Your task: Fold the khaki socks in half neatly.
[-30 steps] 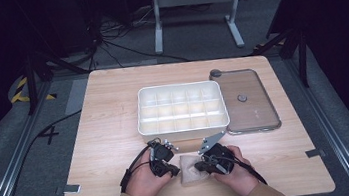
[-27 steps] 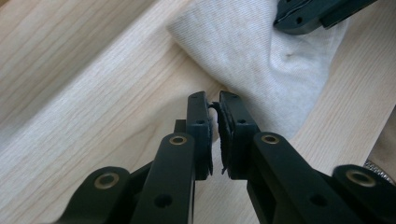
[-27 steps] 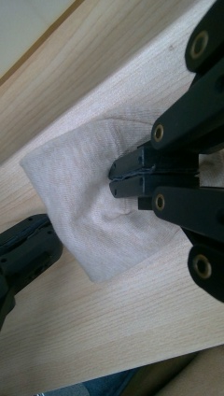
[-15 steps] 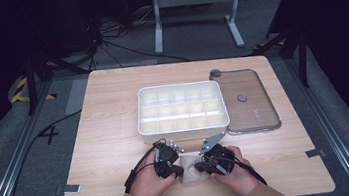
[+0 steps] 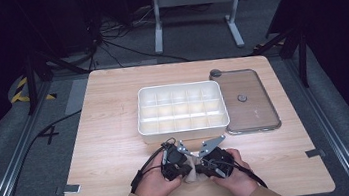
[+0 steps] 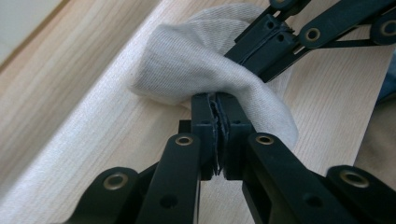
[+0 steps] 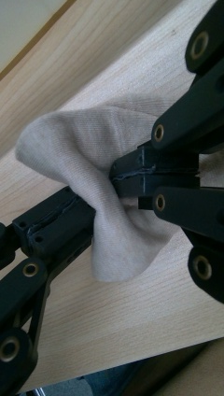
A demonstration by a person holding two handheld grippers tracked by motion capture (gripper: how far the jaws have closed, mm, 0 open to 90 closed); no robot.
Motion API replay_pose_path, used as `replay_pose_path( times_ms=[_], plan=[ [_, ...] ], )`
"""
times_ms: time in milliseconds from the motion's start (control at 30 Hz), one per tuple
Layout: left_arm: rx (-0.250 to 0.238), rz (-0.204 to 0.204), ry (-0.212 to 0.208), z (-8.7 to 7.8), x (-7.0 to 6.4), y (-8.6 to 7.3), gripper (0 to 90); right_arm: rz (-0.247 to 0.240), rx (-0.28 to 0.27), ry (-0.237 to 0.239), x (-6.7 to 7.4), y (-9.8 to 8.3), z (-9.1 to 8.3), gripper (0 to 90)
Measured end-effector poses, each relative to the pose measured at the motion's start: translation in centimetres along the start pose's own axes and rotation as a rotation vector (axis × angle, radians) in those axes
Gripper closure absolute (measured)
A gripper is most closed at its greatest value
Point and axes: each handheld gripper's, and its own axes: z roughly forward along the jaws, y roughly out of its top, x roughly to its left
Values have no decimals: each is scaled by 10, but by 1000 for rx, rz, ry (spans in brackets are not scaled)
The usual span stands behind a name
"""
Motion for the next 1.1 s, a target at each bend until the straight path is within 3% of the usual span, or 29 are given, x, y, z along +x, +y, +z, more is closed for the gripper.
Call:
replay_pose_path(
  times_ms=[167, 333, 400, 567, 700, 1100],
  plan=[
    [-2, -20, -9, -1, 3, -1, 846, 6, -4, 9, -2, 0, -3, 900],
    [10, -28, -14, 0, 3, -1, 845, 10, -15, 4, -6, -2, -16, 900],
    [5, -31, -15, 0, 5, 0, 844, 29, -11, -3, -16, -7, -31, 900],
    [8, -35, -22, 0, 6, 0, 843, 76, 31, -37, -33, -22, -42, 900],
    [14, -39, -23, 0, 5, 2, 843, 81, 71, -10, -33, -30, -36, 900],
    [-32, -9, -26, -5, -3, 7, 828, 46, 75, 8, -21, -25, -25, 900]
  ],
)
